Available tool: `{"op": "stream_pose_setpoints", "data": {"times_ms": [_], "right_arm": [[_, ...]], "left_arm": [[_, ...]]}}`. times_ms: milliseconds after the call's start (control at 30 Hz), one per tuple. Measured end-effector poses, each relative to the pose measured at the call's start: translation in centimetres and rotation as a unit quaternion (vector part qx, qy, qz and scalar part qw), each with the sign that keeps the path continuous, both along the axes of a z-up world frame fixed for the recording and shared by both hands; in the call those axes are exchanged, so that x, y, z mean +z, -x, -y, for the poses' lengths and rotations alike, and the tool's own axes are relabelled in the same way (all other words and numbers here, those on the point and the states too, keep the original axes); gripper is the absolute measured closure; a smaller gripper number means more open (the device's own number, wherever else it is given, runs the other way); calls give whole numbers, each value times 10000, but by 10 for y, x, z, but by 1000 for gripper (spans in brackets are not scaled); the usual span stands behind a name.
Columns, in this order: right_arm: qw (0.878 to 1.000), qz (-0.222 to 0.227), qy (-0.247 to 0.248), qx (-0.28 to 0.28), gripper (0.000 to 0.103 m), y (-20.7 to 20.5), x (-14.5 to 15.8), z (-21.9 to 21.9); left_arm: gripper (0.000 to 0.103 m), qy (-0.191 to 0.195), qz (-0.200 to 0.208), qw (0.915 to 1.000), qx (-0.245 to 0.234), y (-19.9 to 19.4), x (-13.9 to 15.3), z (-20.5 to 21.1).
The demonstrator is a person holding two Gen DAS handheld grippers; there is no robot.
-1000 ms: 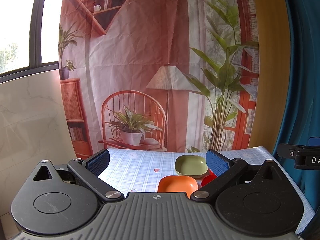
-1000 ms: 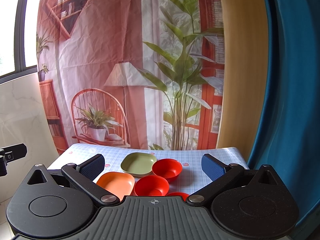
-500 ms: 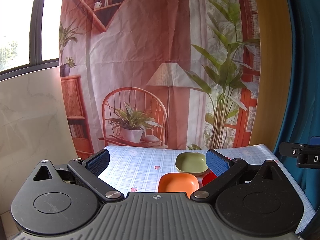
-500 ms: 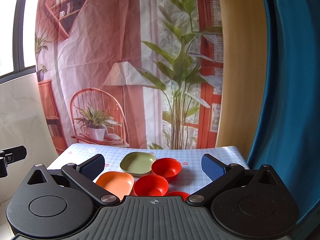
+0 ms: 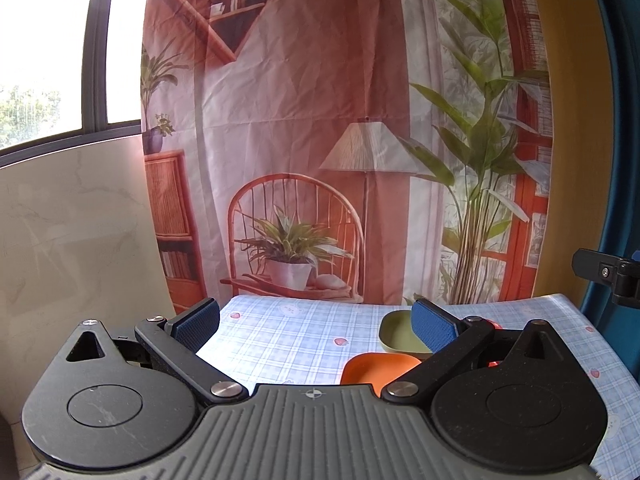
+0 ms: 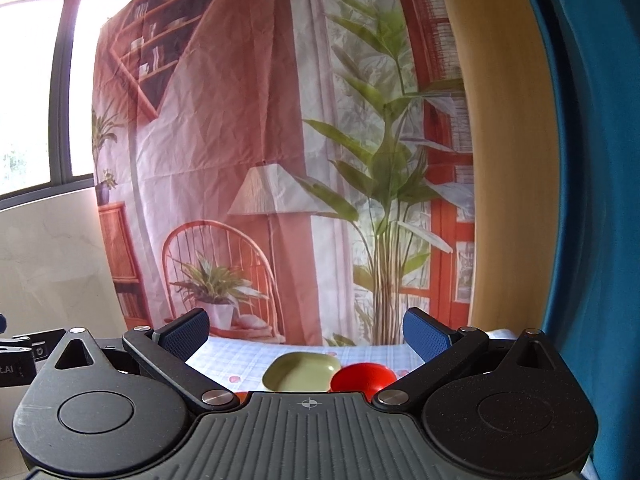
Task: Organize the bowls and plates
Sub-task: 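Move the open left gripper down to the rim of the green plate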
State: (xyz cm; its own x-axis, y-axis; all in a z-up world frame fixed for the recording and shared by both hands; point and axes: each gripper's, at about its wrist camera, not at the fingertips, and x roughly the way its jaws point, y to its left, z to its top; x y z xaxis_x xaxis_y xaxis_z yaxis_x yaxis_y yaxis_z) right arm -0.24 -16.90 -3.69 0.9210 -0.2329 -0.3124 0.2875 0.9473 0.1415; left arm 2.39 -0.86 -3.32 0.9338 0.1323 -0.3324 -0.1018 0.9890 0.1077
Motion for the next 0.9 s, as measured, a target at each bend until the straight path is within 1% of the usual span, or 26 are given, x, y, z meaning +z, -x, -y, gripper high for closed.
{"op": "stream_pose_setpoints", "data": {"times_ms": [67,167,233,267,367,400,433,500,600,767,867,900], "right_arm": [[9999,-145,-19,-91,0,-14,-18,3],[9982,-457,-377,117,0,-32,-50,10],[9960,-602,-608,239,0,-40,-76,10],[9957,-644,-633,219,0,-42,-87,9],[9947,-862,-499,240,0,-47,-116,1],[9944,-927,-426,279,0,-47,-123,-2],[9937,-1052,-300,265,0,-47,-132,-5],[9918,-1251,-124,227,0,-48,-147,-12],[9886,-1467,-266,197,0,-45,-165,-10],[9861,-1562,-552,92,0,-37,-185,0],[9844,-1613,-657,263,0,-33,-195,-3],[9829,-1671,-689,338,2,-32,-198,-4]], "left_arm": [[1,-130,55,9999,63,-7,-11,4],[1,-424,232,9988,108,-18,-29,10],[1,-593,159,9980,128,-28,-44,14],[1,-603,62,9981,100,-33,-52,15],[2,-483,-247,9985,39,-45,-74,12],[4,-433,-334,9985,10,-49,-80,11],[6,-336,-461,9984,-55,-53,-90,9],[6,-158,-730,9971,-145,-60,-106,5],[6,-46,-1028,9943,-284,-68,-131,4],[7,184,-1424,9881,-551,-77,-161,6],[10,332,-1615,9844,-608,-80,-174,4],[13,412,-1685,9829,-616,-82,-178,2]]}}
